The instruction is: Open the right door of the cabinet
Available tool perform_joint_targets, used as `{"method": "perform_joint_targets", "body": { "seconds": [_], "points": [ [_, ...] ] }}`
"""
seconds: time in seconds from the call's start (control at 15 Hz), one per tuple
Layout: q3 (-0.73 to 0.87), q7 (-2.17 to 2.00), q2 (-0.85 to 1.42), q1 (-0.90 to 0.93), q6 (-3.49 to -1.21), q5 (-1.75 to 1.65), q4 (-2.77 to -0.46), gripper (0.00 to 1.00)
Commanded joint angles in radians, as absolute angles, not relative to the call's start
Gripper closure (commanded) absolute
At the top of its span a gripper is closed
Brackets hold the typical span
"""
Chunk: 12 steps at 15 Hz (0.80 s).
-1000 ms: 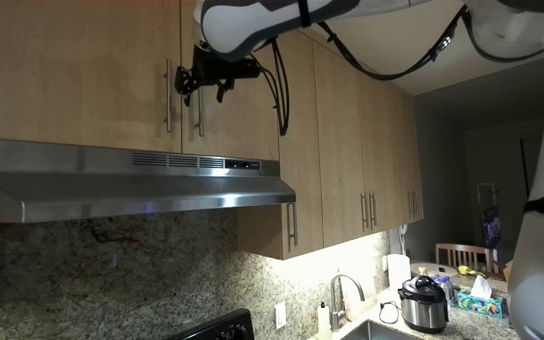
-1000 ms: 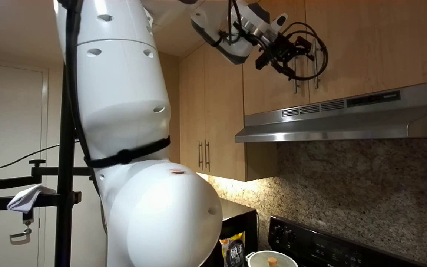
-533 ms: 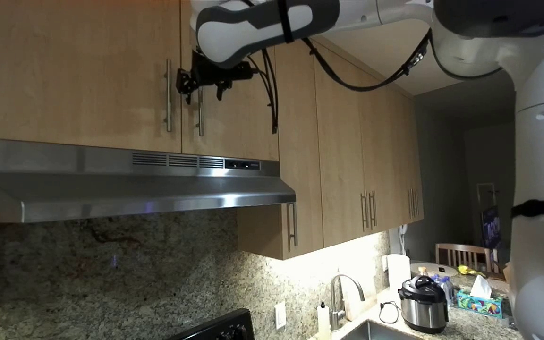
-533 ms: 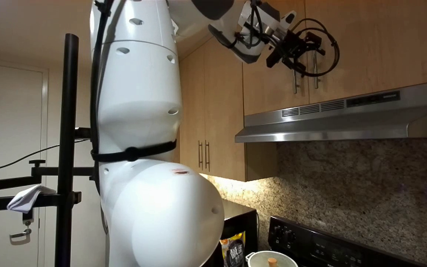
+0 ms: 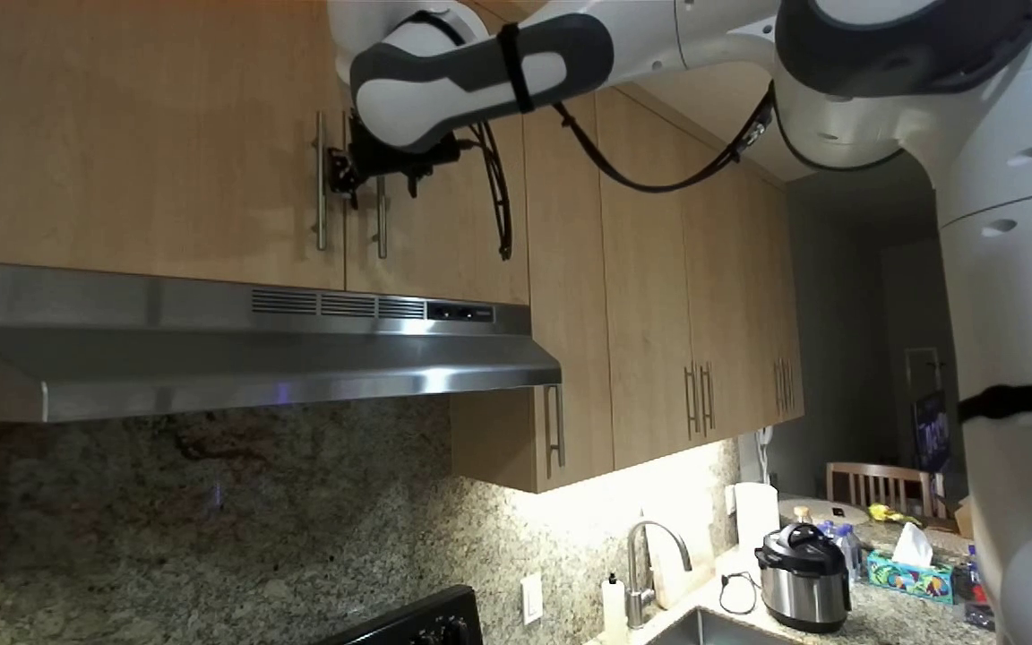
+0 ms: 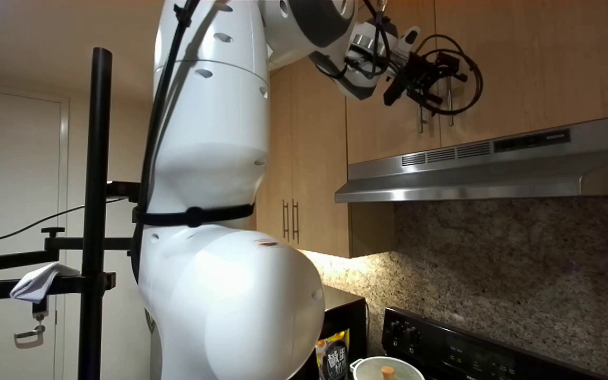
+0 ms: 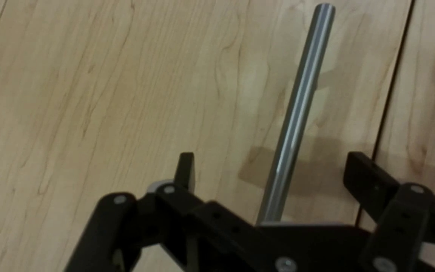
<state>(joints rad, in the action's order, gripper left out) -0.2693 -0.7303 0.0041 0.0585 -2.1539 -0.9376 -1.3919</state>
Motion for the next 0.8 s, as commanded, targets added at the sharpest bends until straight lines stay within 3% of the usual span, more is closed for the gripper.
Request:
{"method": "perform_joint_targets", "body": {
  "seconds": [0.0, 0.73],
  "points": [
    [-0.275, -0.792, 0.034, 0.063, -2.079, -1.033, -1.357, 0.0],
    [-0.254, -0.892, 0.057, 0.052, -2.034, -1.123, -1.37, 0.0]
  ]
}}
